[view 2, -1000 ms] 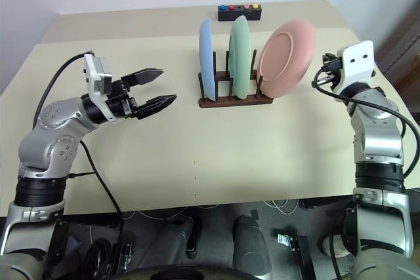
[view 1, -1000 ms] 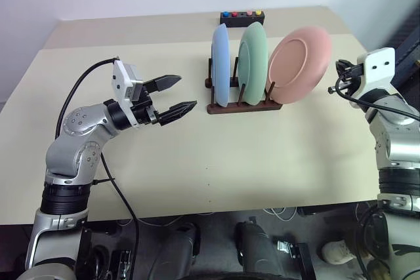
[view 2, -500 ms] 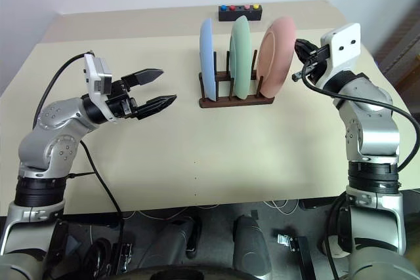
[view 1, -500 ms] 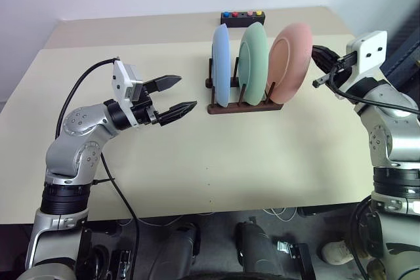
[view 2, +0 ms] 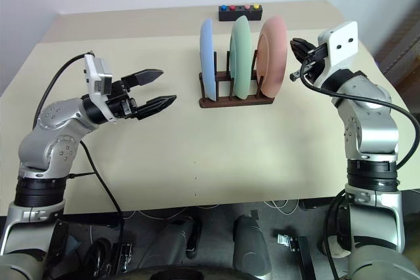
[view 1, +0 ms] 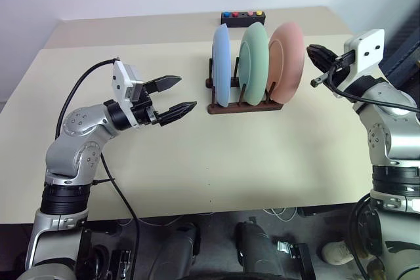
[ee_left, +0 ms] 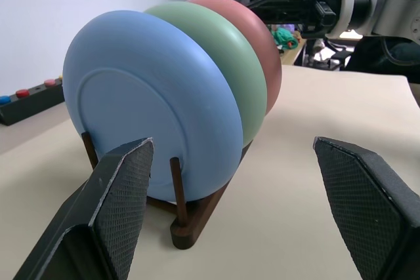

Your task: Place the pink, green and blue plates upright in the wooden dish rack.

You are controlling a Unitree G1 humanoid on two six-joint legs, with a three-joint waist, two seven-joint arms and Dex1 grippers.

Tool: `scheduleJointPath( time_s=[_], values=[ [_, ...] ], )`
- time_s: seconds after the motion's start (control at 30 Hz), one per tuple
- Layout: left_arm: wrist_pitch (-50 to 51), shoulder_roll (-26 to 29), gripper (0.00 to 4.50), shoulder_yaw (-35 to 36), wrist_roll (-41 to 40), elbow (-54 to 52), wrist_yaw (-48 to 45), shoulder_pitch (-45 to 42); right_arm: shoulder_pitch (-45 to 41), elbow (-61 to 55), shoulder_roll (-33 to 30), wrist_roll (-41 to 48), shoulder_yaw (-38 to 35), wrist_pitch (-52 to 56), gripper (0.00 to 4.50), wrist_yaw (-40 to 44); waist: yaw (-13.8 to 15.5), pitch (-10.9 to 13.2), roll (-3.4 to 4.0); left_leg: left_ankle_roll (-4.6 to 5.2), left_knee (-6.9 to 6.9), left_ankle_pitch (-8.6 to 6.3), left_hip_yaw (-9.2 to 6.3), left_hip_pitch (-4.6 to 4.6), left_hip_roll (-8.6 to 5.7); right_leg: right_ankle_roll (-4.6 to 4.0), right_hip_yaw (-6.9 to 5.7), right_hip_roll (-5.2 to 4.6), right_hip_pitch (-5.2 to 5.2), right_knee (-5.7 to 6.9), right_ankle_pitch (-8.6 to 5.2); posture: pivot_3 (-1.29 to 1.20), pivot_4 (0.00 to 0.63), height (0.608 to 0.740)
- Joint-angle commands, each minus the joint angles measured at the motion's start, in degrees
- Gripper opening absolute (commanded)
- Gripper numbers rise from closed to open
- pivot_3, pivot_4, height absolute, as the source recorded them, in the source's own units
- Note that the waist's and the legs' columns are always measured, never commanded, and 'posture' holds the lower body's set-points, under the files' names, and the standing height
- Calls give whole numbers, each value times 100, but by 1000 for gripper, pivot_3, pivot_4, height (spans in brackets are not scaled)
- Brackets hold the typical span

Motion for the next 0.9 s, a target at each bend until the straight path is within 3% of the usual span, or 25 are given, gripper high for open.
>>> scheduleJointPath(
  time_s=[0.03, 0.2, 0.23, 0.3, 0.53, 0.67, 0.9],
  values=[
    [-83, 49, 4015, 92, 34, -56, 17, -65, -379, 15, 39, 421, -610, 180, 63, -259, -2, 0, 0, 0, 0, 0, 0, 0, 0, 0, 0, 0, 0, 0, 0, 0, 150, 740],
    [-194, 113, 4015, 121, 148, 138, -23, -148, -355, 44, -142, 739, -1030, 405, 63, -174, 4, 0, 0, 0, -1, 0, -1, 0, 0, 0, -1, 0, 0, -1, 0, 0, 150, 740],
    [-232, 137, 4015, 134, 182, 222, -49, -181, -303, -28, -171, 1097, -1276, 585, 295, -21, 4, 0, 0, 0, 0, 0, 0, 0, 0, 0, 0, 0, 0, -1, 0, 0, 150, 740],
    [-305, 185, 4015, 153, 247, 384, -104, -250, -107, -313, -257, 1688, -1576, 887, 896, 364, 14, 0, 0, 1, -1, 0, -1, 0, 0, 0, -1, 0, 0, -1, 0, 0, 150, 740],
    [-608, 309, 4015, 208, 411, 995, -317, -504, 465, -1309, -469, 2836, -1785, 1463, 4410, 1132, -27, 0, 0, 2, 0, -1, -1, 2, 1, 0, -1, -1, 2, 1, 0, 0, 150, 740],
    [-760, 396, 4015, 297, 416, 1419, -519, -673, 1006, -2055, -642, 3385, -1471, 1853, 4466, 1810, 2, -1, -1, 3, -1, -2, -4, 1, 2, 0, -4, -1, 2, 0, 0, 0, 150, 740],
    [-949, 743, 4015, 417, 461, 1456, -837, -393, 1815, -2343, -852, 3090, -1008, 1617, 4466, 2567, 2, -1, -2, 5, 6, -3, -4, 1, 0, 1, -5, -4, 7, -3, 0, 0, 150, 740]
  ],
)
